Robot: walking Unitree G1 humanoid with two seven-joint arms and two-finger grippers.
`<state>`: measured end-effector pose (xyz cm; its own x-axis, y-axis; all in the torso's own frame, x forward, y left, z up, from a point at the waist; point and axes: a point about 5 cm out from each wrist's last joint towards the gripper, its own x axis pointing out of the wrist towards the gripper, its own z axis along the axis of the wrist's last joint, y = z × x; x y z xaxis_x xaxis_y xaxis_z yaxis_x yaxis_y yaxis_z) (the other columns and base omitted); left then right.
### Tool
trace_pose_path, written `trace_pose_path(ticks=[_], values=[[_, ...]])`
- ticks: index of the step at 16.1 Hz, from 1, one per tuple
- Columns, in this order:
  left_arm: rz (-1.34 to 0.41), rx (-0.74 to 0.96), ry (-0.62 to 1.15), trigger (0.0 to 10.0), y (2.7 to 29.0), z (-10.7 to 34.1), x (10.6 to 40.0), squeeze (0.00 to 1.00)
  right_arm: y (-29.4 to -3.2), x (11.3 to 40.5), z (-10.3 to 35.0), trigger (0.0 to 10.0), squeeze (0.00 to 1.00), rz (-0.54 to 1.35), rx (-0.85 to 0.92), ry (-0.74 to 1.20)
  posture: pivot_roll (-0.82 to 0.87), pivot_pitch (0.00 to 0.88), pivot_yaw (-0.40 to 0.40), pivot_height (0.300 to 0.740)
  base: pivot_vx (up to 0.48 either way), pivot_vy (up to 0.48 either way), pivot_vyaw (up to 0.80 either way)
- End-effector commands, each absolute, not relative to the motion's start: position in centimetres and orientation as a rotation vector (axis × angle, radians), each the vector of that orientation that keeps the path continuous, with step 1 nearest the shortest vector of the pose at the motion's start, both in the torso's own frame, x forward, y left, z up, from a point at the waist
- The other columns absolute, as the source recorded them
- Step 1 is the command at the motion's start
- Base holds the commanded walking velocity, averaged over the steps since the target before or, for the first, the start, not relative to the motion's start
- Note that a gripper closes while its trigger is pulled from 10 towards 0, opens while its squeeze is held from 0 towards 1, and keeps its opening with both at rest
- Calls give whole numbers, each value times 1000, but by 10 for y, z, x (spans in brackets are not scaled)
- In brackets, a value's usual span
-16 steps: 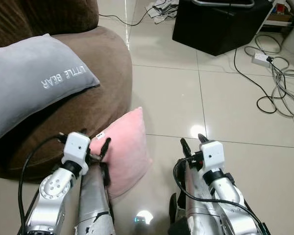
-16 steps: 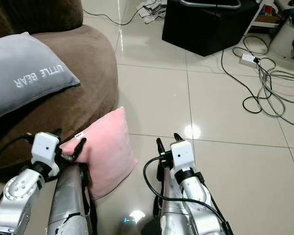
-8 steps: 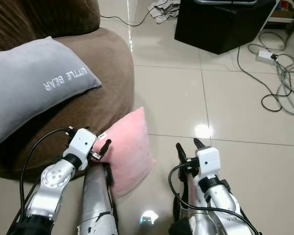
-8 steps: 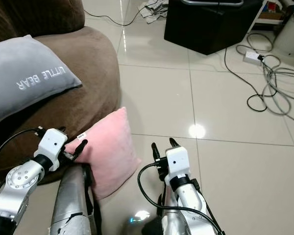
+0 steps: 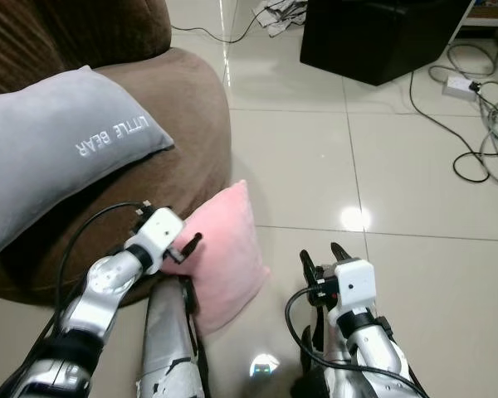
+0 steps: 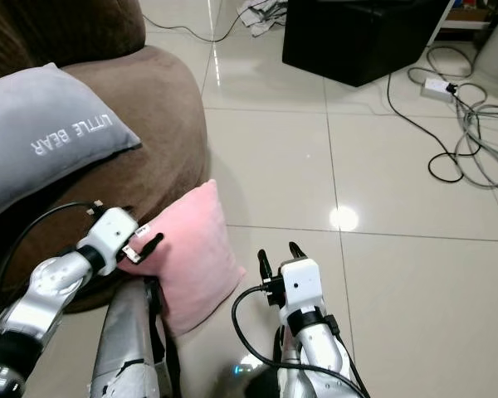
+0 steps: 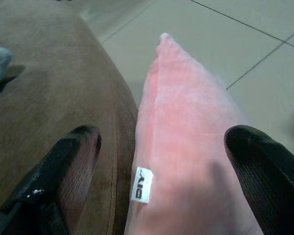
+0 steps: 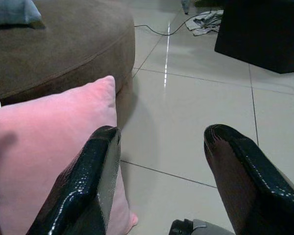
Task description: Move the pillow to the sofa from floor
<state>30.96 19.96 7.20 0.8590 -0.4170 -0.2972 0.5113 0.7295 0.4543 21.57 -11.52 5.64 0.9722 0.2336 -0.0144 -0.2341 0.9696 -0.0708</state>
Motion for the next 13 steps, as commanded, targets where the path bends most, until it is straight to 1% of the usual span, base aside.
trace_pose_path(ticks=[1, 7, 10, 13], values=[[-535, 577, 198, 10000, 201, 68, 312, 0, -113, 210, 56, 10000, 0, 227, -69, 22, -55, 235, 69, 513, 0, 0, 0], [-560, 606, 193, 10000, 191, 75, 332, 0, -110, 200, 59, 10000, 0, 200, -57, 28, -86, 262, 86, 513, 0, 0, 0], [-633, 667, 233, 10000, 178, 75, 340, 0, -111, 193, 63, 10000, 0, 175, -51, 31, -123, 267, 95, 513, 0, 0, 0], [-641, 726, 276, 10000, 174, 73, 345, 0, -113, 190, 67, 10000, 0, 154, -50, 26, -149, 269, 99, 513, 0, 0, 0]])
